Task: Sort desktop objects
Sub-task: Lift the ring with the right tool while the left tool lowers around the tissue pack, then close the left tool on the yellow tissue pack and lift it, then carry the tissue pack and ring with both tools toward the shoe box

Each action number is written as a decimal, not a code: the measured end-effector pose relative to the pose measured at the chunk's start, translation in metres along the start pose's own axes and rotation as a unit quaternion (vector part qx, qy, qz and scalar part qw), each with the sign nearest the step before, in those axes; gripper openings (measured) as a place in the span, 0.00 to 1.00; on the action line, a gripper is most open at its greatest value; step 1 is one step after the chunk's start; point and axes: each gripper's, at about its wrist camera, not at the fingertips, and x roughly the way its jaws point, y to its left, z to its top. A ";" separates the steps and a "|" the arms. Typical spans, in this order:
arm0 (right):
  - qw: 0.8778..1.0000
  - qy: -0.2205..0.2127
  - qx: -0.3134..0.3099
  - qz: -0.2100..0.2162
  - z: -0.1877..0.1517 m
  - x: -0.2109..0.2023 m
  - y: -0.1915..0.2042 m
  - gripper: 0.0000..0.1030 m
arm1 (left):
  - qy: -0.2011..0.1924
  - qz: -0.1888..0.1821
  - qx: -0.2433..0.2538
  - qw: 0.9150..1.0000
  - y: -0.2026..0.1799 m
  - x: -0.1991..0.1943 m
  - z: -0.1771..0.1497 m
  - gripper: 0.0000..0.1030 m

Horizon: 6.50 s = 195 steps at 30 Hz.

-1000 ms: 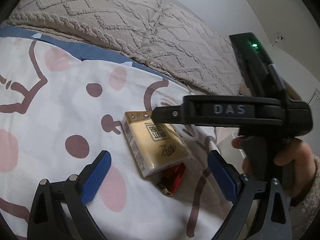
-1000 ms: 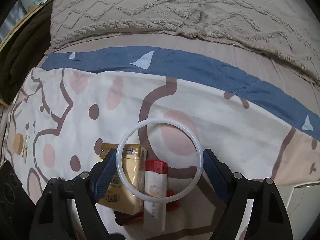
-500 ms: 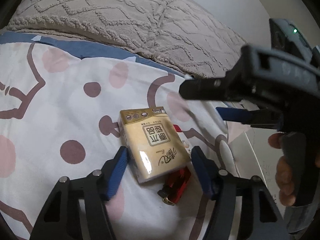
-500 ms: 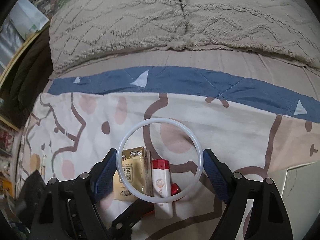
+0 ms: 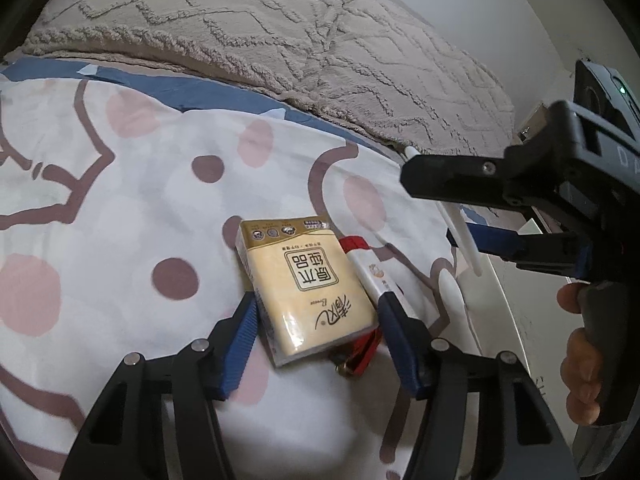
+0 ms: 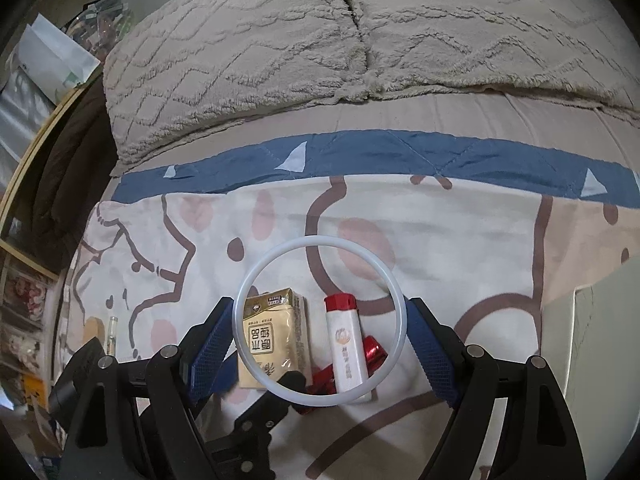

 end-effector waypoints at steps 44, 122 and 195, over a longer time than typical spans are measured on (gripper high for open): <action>0.995 0.063 -0.038 -0.063 -0.203 -0.038 0.035 0.82 | 0.104 -0.038 0.041 0.993 0.011 -0.133 -0.135 0.59; 0.989 -0.051 -0.095 -0.096 -0.257 -0.034 0.033 0.82 | 0.073 0.105 0.001 0.992 0.025 -0.131 -0.125 1.00; 0.987 -0.149 -0.025 -0.063 -0.225 -0.185 0.020 0.82 | 0.011 0.102 0.120 0.987 -0.076 -0.162 -0.095 0.72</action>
